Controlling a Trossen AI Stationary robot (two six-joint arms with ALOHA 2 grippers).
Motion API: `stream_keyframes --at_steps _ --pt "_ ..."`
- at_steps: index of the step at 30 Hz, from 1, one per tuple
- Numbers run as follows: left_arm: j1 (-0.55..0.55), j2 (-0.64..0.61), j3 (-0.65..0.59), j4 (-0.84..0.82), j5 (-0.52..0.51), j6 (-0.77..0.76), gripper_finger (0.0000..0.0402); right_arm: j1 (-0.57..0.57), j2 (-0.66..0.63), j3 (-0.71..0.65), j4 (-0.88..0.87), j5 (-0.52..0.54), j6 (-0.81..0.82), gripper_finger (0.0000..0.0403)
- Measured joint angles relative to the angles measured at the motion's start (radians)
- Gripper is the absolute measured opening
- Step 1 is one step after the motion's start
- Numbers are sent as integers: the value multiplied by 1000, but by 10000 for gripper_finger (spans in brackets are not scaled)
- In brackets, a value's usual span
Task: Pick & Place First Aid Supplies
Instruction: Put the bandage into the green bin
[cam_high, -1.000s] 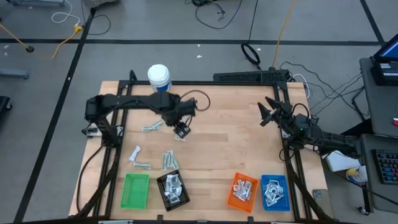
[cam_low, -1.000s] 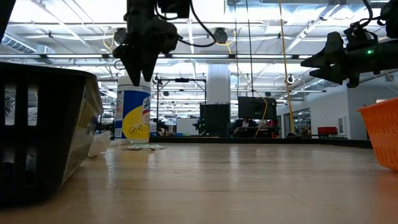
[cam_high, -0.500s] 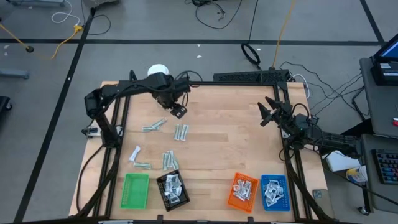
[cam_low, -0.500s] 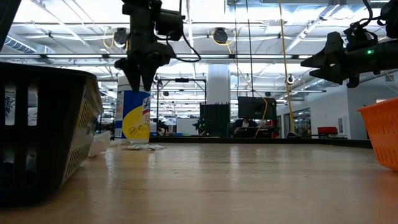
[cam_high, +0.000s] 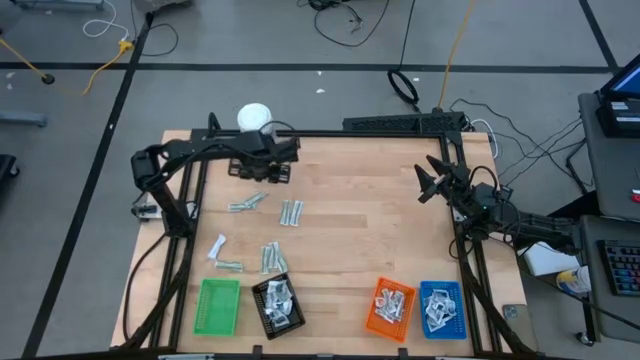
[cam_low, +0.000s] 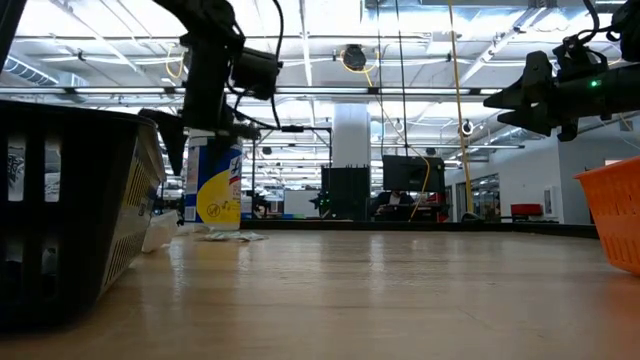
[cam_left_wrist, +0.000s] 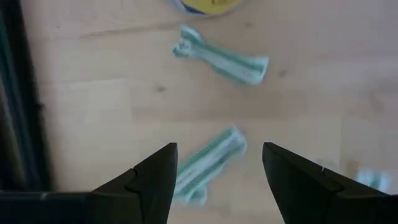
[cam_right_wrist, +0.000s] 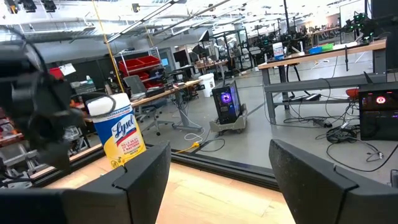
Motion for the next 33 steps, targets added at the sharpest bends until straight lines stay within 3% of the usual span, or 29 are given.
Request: stream_keyframes --at_steps 10,16,26,33 --pt "-72 -21 -160 360 -244 -198 242 0 0 0 0 0 0 267" --pt "-110 -20 -241 470 -382 -284 242 0 0 0 0 0 0 267" --pt "-95 35 -310 512 -377 -354 241 0 0 0 0 0 0 267" --pt "-65 108 -310 548 -314 -348 241 0 0 0 0 0 0 267"
